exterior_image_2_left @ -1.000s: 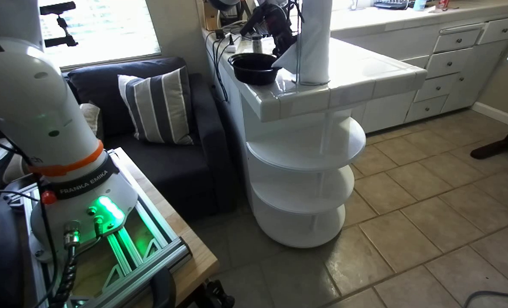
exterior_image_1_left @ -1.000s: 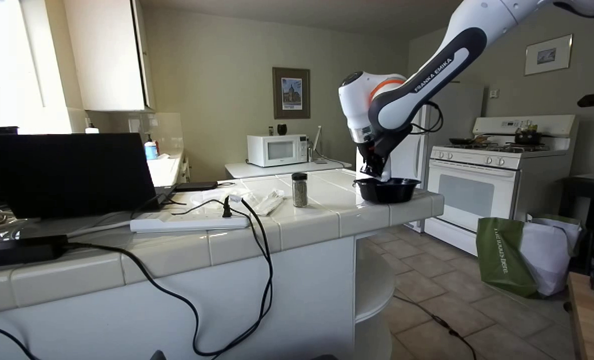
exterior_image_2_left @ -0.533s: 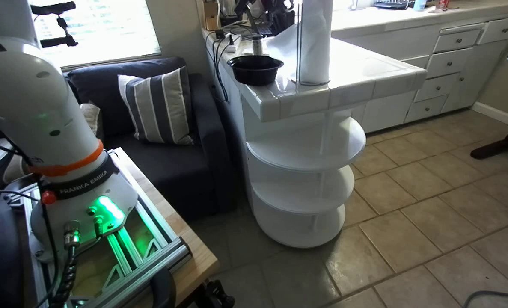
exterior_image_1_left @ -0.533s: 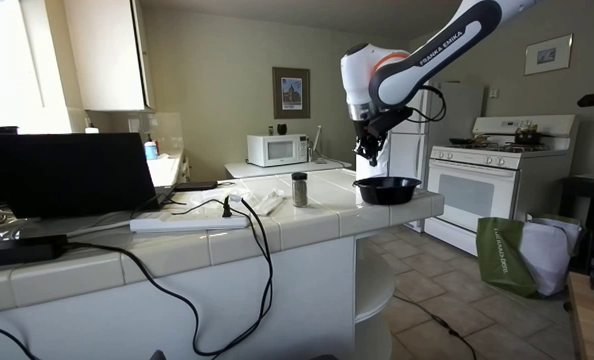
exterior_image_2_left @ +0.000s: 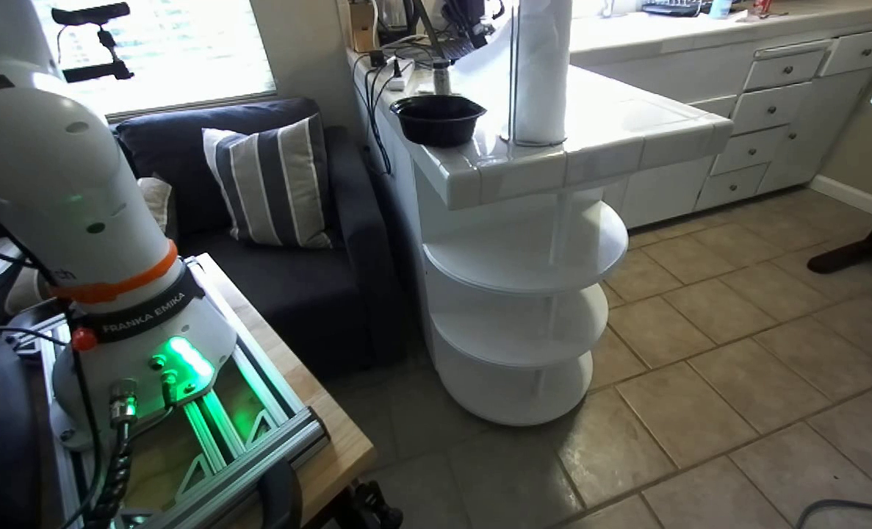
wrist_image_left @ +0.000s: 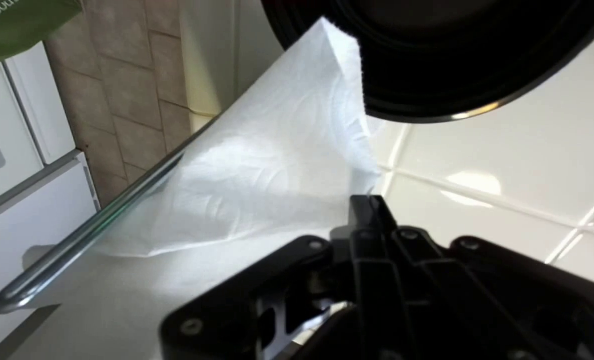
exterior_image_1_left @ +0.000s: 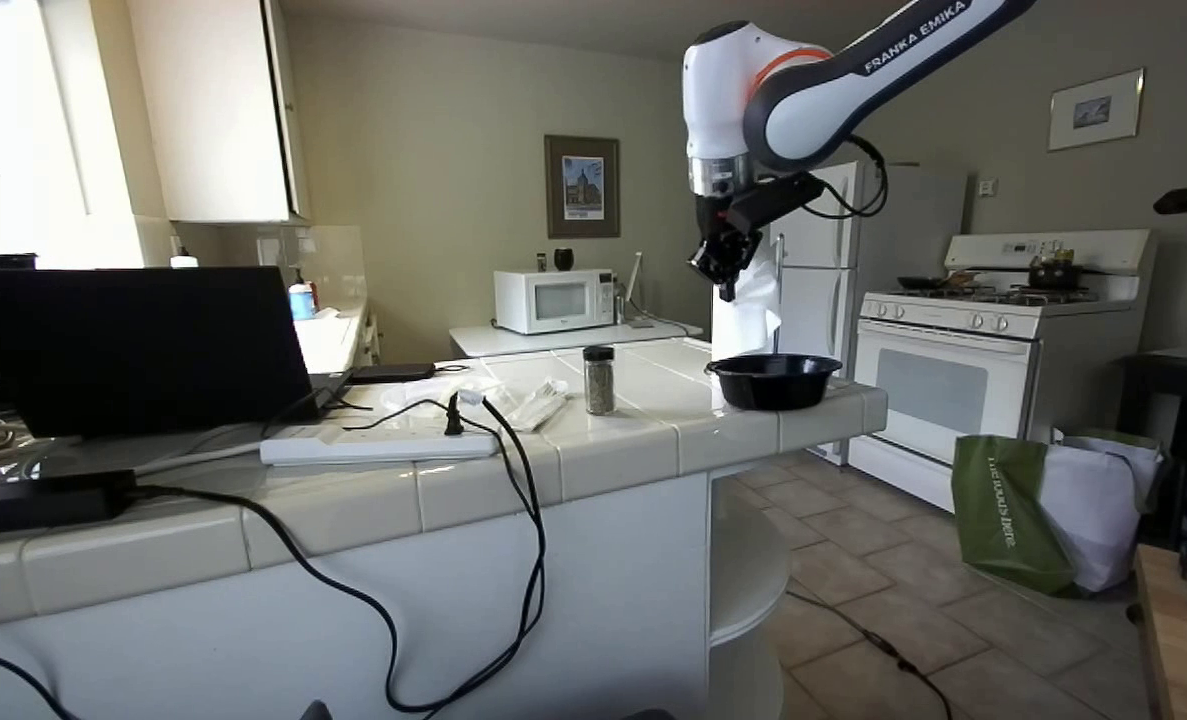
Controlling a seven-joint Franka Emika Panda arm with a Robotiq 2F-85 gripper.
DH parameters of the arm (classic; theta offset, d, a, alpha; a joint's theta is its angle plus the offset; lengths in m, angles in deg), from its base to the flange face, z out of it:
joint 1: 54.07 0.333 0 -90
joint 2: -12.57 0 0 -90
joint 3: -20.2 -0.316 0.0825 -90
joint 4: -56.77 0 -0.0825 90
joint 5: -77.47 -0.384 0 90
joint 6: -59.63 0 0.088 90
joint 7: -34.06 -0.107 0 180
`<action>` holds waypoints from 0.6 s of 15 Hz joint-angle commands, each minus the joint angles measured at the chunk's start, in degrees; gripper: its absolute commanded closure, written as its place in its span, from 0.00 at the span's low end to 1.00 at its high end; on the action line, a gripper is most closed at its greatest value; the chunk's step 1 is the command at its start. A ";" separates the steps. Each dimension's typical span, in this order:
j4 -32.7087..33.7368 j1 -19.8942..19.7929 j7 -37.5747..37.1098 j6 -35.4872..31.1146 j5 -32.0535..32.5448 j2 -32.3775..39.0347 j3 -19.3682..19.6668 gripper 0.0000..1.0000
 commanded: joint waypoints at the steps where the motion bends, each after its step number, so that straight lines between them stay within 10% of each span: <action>1: -3.06 0.63 2.41 -3.43 -0.57 -2.08 -1.50 1.00; 9: -8.20 1.04 14.21 -10.16 -0.80 -3.79 -3.42 1.00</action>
